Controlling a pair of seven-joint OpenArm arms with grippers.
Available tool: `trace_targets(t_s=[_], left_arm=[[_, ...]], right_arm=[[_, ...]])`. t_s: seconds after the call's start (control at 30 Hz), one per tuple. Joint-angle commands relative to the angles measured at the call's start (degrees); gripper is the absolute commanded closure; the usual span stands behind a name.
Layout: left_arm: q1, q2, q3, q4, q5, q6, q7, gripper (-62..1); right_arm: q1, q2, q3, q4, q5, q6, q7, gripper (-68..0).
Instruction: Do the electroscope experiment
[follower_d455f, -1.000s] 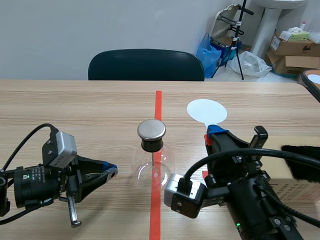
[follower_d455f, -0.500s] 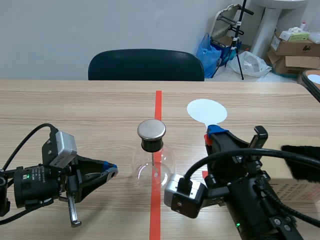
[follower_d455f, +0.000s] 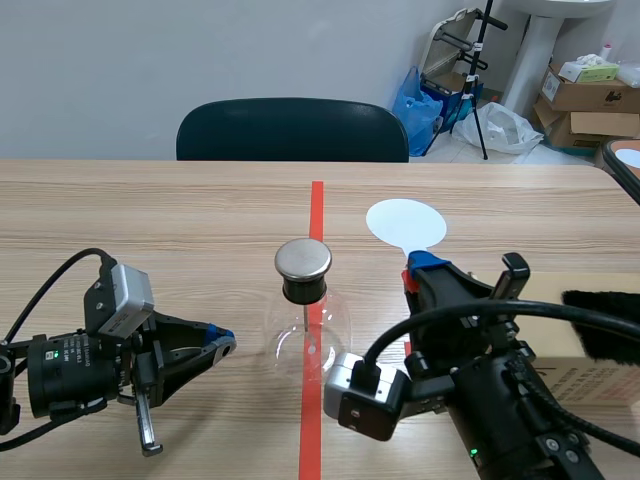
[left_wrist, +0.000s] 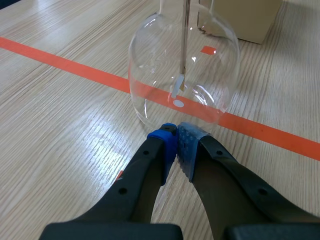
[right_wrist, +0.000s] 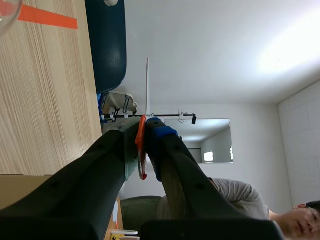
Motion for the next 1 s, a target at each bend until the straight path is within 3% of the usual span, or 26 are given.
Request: trace_targets(t_s=[0.0, 0.63, 0.97], left_arm=[[0.00, 0.24, -0.04, 1.16, -0.55, 0.07, -0.66, -3.0], [0.00, 0.24, -0.04, 1.16, -0.55, 0.07, -0.63, -3.0], [0.00, 0.24, -0.04, 1.16, -0.55, 0.07, -0.61, -3.0]], right_arm=[[0.11, 0.33, 0.22, 0.31, -0.04, -0.46, 0.68, -1.3], [0.11, 0.31, 0.22, 0.31, -0.04, -0.46, 19.12, -1.3], [0.11, 0.31, 0.22, 0.31, -0.04, -0.46, 22.32, -1.3]])
